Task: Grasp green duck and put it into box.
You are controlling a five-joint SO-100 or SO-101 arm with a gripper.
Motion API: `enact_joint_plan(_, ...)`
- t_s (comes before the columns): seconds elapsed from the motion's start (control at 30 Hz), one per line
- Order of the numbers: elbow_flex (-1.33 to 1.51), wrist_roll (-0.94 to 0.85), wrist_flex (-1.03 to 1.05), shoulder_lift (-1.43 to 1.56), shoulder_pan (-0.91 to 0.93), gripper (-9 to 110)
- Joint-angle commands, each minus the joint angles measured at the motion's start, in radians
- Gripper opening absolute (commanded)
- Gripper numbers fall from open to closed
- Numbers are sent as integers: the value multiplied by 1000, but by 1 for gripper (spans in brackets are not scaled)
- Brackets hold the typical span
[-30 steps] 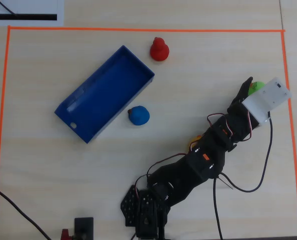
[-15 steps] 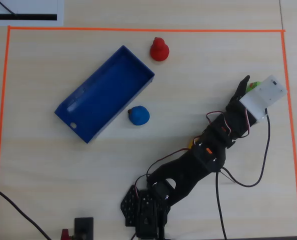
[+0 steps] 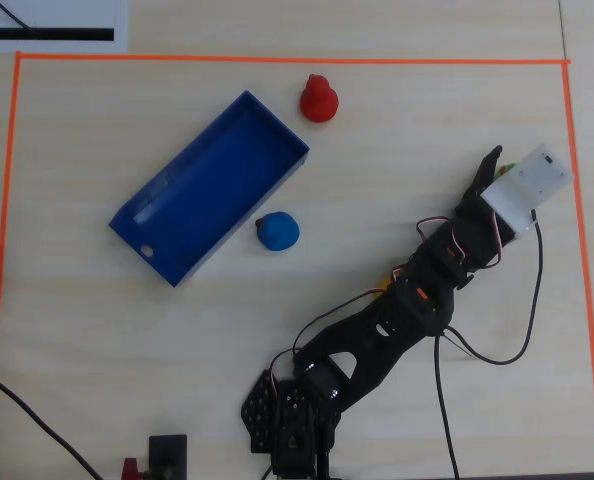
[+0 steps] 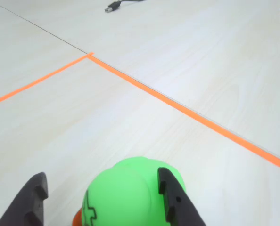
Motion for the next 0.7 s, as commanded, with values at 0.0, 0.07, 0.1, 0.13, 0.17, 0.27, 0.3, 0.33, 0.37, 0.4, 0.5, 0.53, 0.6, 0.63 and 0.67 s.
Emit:
enact_joint_plan(0.0, -43, -20, -8, -2, -5, 19)
enact_joint_plan(0.07, -38, -20, 3, -3, -5, 0)
enact_joint_plan(0.1, -32, -25, 17, 0, -5, 0)
enact_joint_plan(0.13, -20, -25, 23, 6, -5, 0)
enact_joint_plan(0.17, -8, -15, 26, 15, -2, 0)
enact_joint_plan(0.27, 26, 9, 66, 60, 0, 0)
enact_joint_plan(0.3, 35, 17, 75, 74, 0, 0)
enact_joint_plan(0.33, 46, 26, 80, 89, 0, 0)
enact_joint_plan(0.37, 58, 32, 81, 104, -2, 0)
enact_joint_plan(0.4, 74, 38, 83, 123, -5, 0)
enact_joint_plan(0.5, 143, 71, 89, 206, -18, 0)
enact_joint_plan(0.53, 178, 86, 103, 253, -25, 0)
enact_joint_plan(0.6, 252, 126, 173, 383, -41, 0)
enact_joint_plan(0.63, 287, 152, 232, 460, -54, 0)
enact_joint_plan(0.67, 313, 179, 308, 546, -67, 0)
